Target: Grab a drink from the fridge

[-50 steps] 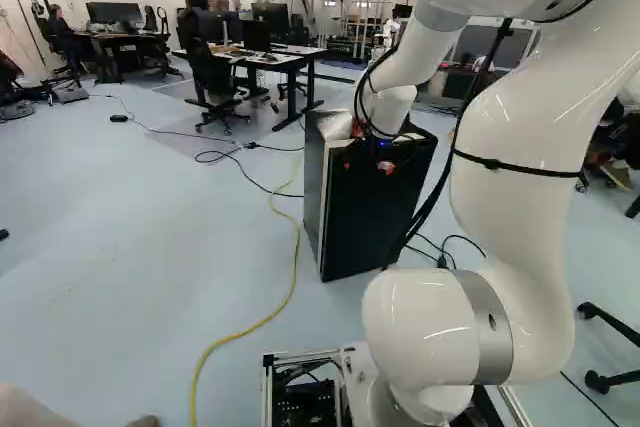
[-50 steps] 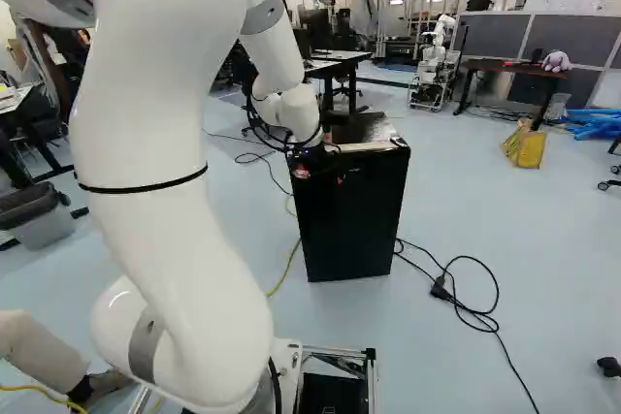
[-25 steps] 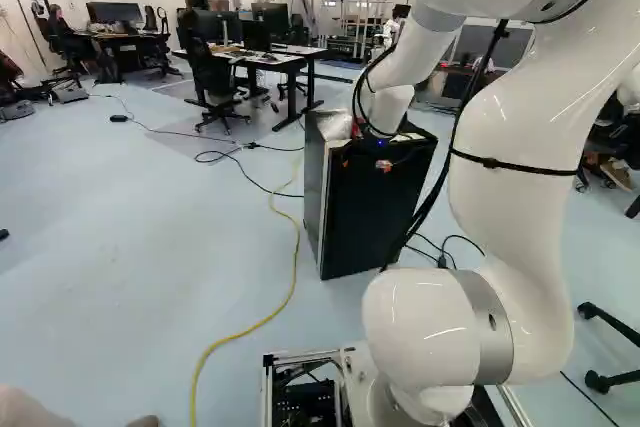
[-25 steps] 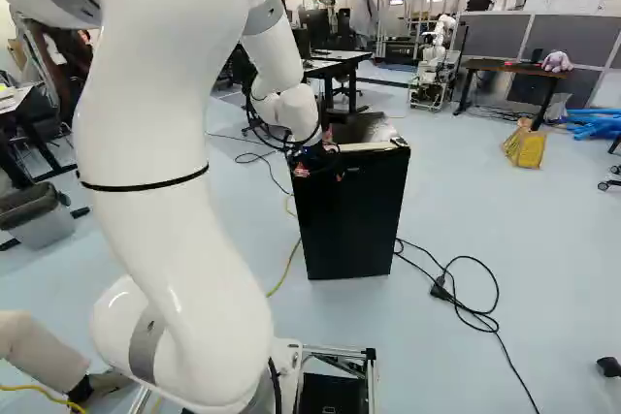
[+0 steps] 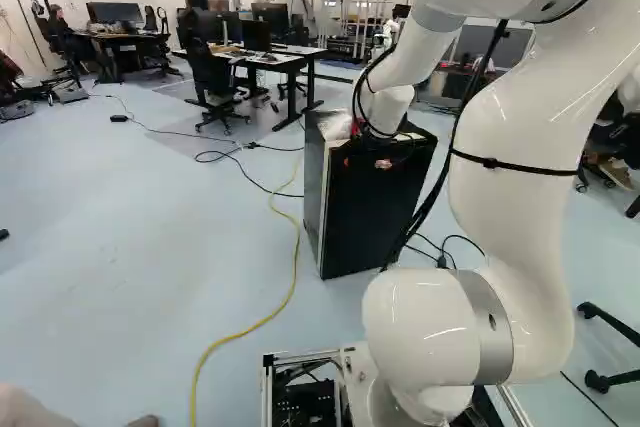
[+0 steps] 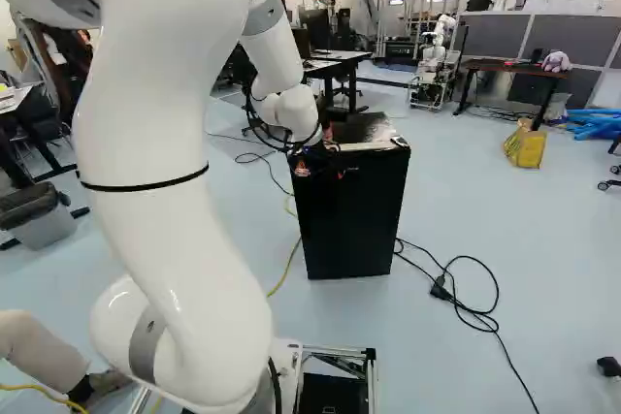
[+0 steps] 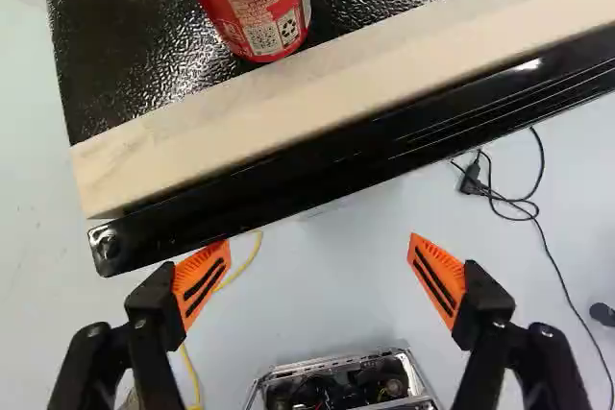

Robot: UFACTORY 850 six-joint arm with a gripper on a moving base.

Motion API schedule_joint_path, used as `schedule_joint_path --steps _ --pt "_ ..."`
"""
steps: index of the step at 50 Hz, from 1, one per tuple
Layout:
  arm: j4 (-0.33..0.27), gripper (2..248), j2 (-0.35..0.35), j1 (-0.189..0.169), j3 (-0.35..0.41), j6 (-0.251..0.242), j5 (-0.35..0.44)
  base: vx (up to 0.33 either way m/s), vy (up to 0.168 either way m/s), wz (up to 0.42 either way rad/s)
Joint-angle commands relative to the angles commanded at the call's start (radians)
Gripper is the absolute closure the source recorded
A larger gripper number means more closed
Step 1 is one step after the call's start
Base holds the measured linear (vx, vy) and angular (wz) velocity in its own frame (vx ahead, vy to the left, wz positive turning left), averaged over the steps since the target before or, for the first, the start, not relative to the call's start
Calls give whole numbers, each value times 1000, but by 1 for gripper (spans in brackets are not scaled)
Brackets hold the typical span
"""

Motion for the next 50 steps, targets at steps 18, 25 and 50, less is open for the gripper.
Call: schedule_joint_path --steps 18,25,50 --pt "0 3 70 12 84 0 0 0 0 0" --pt "0 3 102 18 121 0 0 0 0 0" --pt "0 3 224 45 256 0 71 0 0 0"
